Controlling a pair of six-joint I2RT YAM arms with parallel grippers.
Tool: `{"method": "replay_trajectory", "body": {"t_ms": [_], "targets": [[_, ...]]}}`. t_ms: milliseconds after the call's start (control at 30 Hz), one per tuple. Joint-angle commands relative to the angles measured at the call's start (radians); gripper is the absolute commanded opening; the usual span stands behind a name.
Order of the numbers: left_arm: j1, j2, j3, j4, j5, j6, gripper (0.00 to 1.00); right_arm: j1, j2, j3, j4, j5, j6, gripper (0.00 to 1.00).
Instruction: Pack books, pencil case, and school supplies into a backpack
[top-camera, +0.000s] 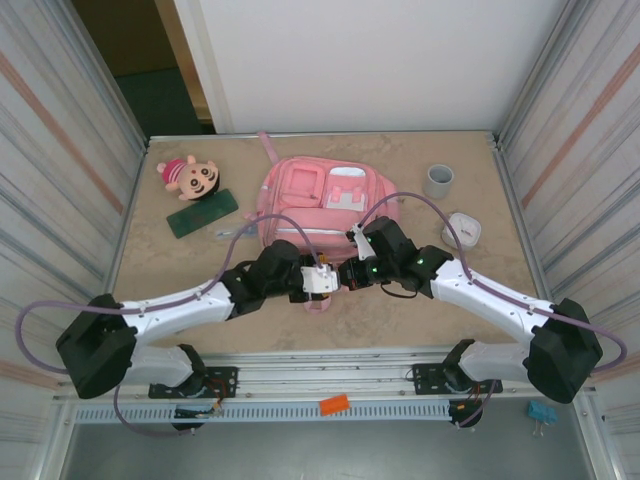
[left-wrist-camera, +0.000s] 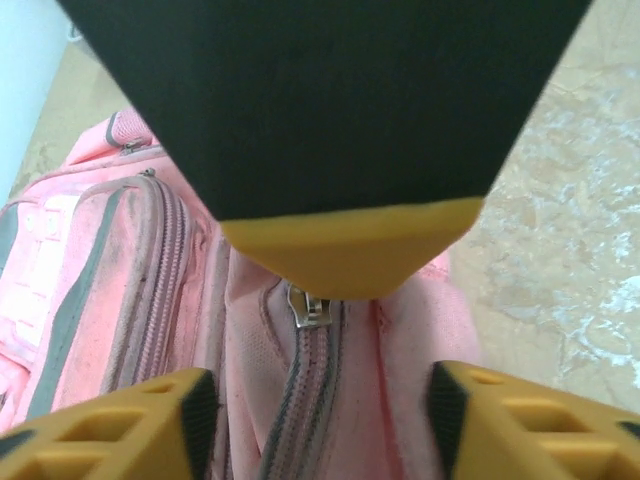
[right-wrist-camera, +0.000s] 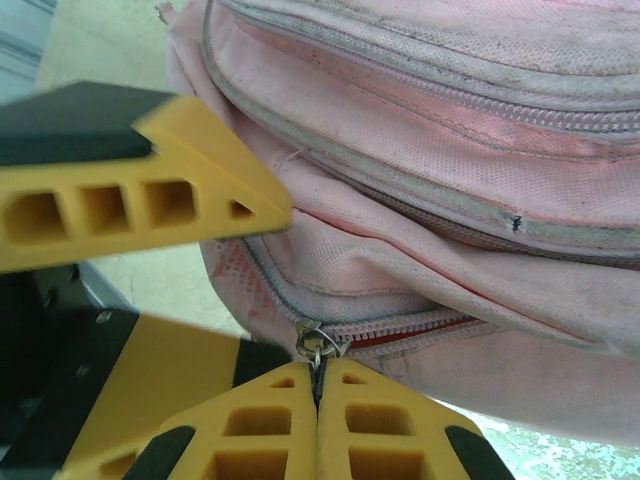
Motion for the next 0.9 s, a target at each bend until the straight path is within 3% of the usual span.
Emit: {"method": "replay_trajectory", "body": {"t_ms": [0,267,467,867], "targets": [[0.013,0.048,0.026,0.062,-0.003,0.042,0.43,0.0,-0.034,0.002,0.031,-0.061,-0.026,0.0],[0.034,0.042,-0.008,0.123,-0.01,0.011,0.03,-0.06,-0.072,-0.063,0.03,-0.04,-0.004,0.0],[0.089,-0.107,-0.043,0.051,0.135,-0.073,0.0,-0.161,-0.085,-0.145,0.032,-0.02,0.039,0.0],[0.092,-0.356,-0.065,-0.07,0.183,-0.111,0.0,-0.282,-0.149,-0.235,0.078,0.132,0.126,0.0]]}}
